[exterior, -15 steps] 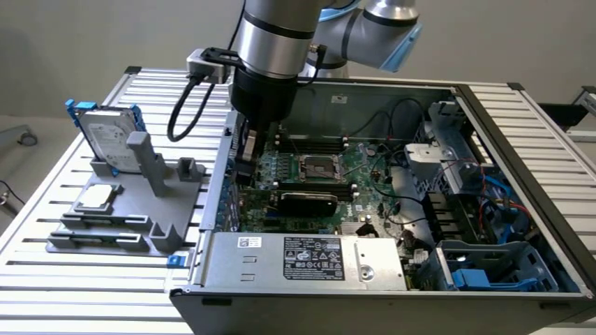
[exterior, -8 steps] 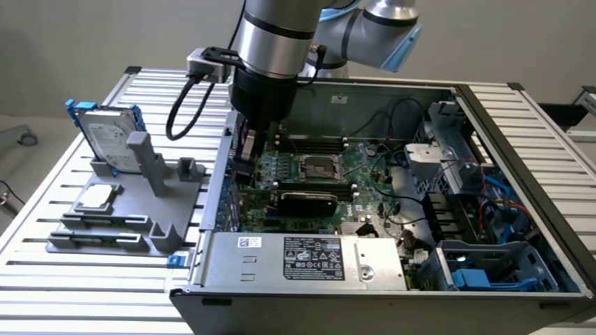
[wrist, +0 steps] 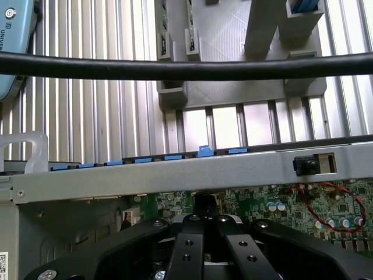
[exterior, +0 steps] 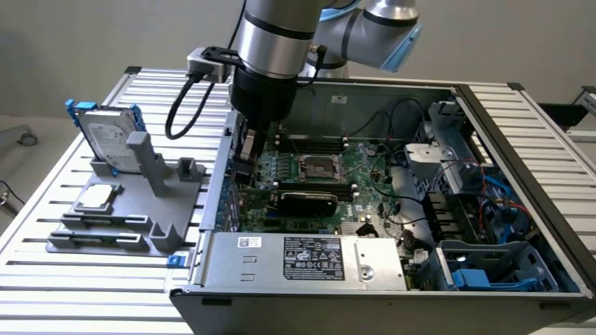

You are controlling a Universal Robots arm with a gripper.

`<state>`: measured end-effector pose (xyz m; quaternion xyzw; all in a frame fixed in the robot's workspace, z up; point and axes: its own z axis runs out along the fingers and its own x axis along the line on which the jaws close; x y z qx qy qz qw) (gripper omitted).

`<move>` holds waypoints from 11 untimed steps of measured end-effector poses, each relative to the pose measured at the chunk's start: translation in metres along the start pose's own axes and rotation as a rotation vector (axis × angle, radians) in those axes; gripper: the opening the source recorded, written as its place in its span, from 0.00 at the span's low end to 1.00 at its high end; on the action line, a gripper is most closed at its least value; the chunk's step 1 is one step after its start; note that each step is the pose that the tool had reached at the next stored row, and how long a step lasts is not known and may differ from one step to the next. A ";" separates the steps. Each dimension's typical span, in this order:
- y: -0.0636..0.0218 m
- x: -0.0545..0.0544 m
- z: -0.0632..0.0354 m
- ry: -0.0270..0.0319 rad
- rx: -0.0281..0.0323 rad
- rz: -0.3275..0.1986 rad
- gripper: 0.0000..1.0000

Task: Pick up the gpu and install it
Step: 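Press down on the gpu until it lock into place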

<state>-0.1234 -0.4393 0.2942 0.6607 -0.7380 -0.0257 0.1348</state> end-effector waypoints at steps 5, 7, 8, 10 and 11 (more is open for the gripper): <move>0.0002 0.000 -0.0011 -0.0006 -0.0001 0.000 0.11; 0.0002 0.000 -0.0011 -0.0008 -0.0002 0.000 0.11; 0.0002 0.000 -0.0012 -0.0011 -0.0003 0.000 0.11; 0.0002 0.000 -0.0012 -0.0018 -0.0007 0.001 0.11; 0.0002 0.000 -0.0012 -0.0022 -0.0010 0.001 0.11</move>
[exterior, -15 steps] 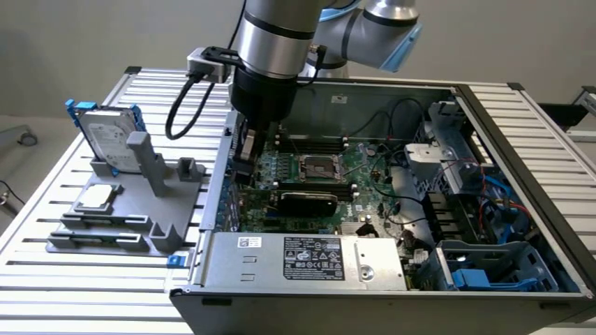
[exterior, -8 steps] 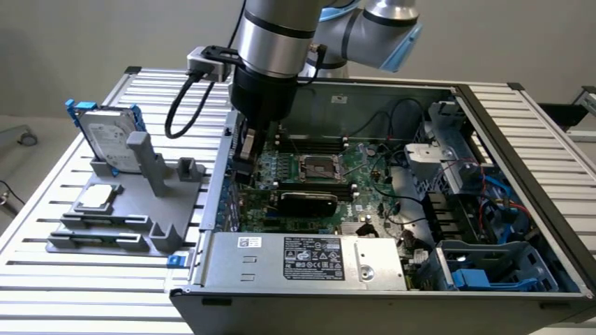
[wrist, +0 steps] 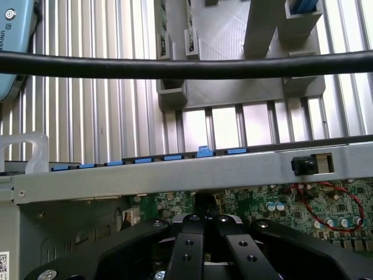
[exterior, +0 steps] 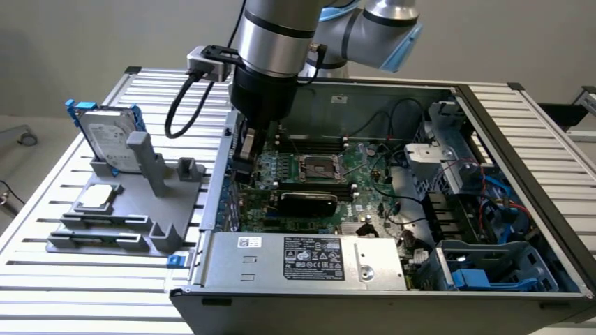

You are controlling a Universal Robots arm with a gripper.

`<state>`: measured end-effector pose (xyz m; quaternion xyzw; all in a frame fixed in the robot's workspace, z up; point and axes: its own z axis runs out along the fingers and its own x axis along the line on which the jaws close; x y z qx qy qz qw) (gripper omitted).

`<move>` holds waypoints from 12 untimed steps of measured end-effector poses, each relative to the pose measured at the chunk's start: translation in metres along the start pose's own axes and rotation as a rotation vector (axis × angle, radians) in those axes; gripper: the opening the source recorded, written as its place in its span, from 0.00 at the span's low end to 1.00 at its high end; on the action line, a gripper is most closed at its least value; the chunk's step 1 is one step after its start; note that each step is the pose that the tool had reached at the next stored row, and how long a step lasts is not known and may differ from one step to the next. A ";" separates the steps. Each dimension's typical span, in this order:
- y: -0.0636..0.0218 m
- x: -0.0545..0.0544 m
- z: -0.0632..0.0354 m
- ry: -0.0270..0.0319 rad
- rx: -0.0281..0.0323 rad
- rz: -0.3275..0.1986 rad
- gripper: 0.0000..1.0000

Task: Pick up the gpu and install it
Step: 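Press down on the gpu until it lock into place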

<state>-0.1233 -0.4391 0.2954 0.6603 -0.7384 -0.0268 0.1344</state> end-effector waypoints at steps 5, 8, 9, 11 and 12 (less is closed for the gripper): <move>0.0001 0.000 0.0001 -0.0019 -0.0034 0.005 0.11; 0.0003 0.000 0.0002 -0.0032 -0.0071 0.010 0.11; 0.0003 0.000 0.0002 -0.0037 -0.0085 0.012 0.11; 0.0004 0.000 0.0002 -0.0048 -0.0114 0.018 0.11; 0.0004 0.000 0.0002 -0.0052 -0.0124 0.020 0.11</move>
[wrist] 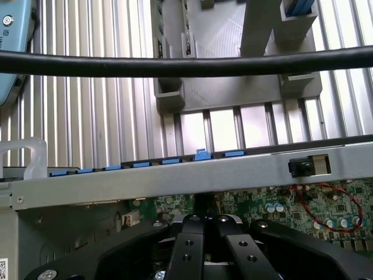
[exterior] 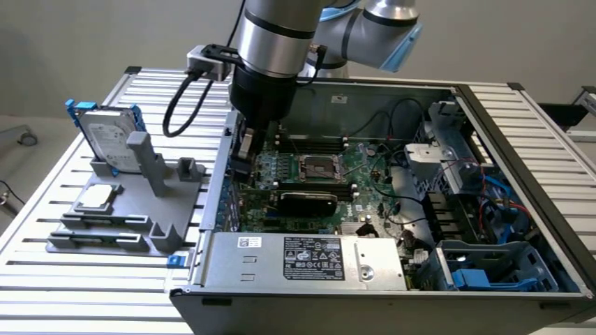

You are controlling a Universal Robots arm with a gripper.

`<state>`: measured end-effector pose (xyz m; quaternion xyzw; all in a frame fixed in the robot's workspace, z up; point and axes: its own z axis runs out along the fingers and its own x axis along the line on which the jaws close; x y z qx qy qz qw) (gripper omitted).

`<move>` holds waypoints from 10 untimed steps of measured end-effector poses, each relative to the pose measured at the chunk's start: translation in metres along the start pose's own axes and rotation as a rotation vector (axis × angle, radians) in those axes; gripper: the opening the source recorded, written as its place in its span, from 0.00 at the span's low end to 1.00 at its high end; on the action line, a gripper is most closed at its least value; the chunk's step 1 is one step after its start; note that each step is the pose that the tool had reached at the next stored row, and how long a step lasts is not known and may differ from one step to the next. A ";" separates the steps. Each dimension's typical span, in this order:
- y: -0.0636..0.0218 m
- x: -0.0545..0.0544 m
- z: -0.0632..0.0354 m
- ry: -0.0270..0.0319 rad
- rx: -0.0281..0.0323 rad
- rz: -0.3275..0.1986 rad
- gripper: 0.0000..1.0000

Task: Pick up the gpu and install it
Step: 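Press down on the gpu until it lock into place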

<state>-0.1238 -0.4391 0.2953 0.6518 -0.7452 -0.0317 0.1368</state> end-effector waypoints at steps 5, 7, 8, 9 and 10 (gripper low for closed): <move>-0.0001 0.000 0.0004 -0.0029 -0.0026 0.012 0.11; -0.0003 0.000 0.0011 -0.0038 -0.0034 0.017 0.11; -0.0003 0.000 0.0014 -0.0043 -0.0037 0.019 0.11; -0.0004 0.000 0.0018 -0.0049 -0.0041 0.021 0.11; -0.0005 0.000 0.0022 -0.0052 -0.0045 0.023 0.11</move>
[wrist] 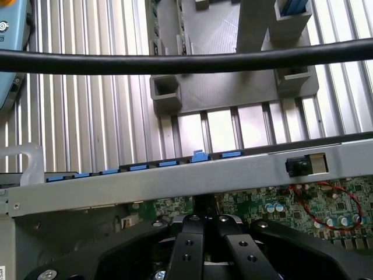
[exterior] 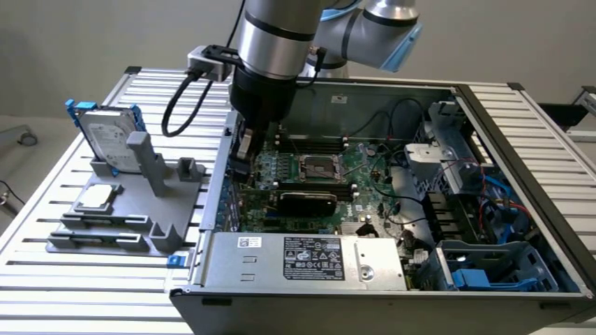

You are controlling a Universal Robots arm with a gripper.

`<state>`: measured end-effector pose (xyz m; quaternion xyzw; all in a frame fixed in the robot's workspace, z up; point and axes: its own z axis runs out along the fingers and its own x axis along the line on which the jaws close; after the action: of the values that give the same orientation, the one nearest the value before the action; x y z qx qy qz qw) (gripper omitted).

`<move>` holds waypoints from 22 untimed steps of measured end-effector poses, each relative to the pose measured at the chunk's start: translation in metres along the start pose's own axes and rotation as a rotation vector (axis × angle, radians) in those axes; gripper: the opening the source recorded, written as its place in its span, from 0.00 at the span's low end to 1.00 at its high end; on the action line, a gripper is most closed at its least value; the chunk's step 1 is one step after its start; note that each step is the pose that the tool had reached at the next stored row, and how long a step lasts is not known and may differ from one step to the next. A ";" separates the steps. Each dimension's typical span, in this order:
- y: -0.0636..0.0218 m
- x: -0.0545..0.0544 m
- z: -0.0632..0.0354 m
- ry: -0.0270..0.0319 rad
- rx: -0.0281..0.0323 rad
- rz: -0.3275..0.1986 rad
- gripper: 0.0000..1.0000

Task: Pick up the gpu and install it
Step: 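Press down on the gpu until it lock into place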

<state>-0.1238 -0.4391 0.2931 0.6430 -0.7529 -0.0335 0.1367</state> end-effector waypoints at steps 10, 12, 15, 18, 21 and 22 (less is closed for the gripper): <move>-0.0005 0.000 0.0020 -0.0053 -0.0034 0.021 0.11; -0.0006 0.000 0.0014 -0.0061 -0.0035 0.022 0.11; -0.0016 0.000 -0.0019 -0.0056 -0.0037 0.022 0.11; -0.0054 0.000 -0.0059 -0.0056 -0.0037 0.022 0.11; -0.0112 -0.001 -0.0081 -0.0057 -0.0038 0.022 0.11; -0.0131 -0.001 -0.0086 -0.0060 -0.0036 0.022 0.11</move>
<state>-0.1089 -0.4391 0.2982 0.6343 -0.7602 -0.0353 0.1359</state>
